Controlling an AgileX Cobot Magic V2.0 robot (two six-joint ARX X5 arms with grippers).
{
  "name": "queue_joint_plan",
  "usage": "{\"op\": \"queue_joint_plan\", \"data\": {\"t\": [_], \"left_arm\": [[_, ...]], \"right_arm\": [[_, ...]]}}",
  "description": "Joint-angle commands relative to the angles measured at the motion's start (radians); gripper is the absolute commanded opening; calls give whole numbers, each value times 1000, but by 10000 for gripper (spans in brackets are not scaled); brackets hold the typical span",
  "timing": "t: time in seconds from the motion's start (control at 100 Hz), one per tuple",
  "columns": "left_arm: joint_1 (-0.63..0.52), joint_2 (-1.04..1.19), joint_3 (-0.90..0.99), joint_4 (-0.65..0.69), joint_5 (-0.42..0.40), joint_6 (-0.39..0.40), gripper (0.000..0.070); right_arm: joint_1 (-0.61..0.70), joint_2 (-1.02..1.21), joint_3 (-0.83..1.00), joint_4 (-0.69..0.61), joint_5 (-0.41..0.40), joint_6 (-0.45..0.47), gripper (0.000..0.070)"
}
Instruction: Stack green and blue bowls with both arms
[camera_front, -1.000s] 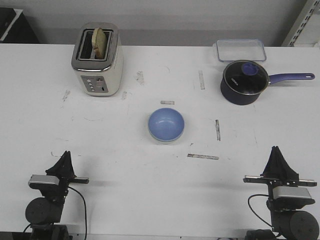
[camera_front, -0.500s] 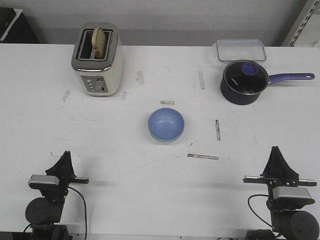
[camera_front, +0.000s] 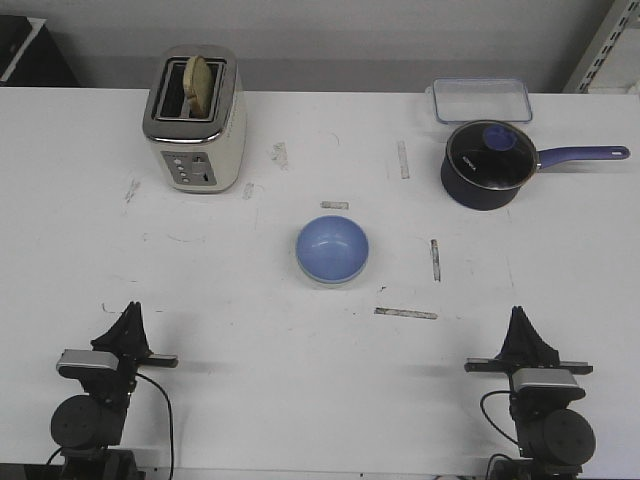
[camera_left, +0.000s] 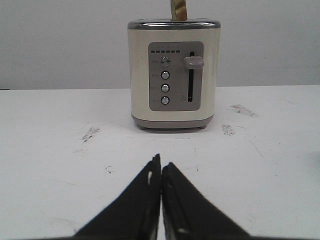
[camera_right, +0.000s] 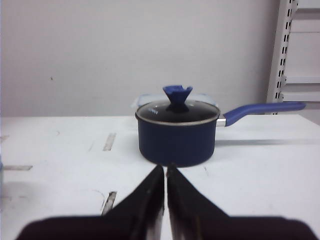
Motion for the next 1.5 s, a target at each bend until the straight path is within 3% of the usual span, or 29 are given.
{"op": "queue_joint_plan", "data": {"t": [0.0,1.49], "left_arm": [[1,-2,-22,12,-3,2,3],[1,-2,-22,12,-3,2,3]], "right_arm": [[0,-10,-31,45,5,-3,4],[-1,-10,-73,61,-19,-1,4]]}}
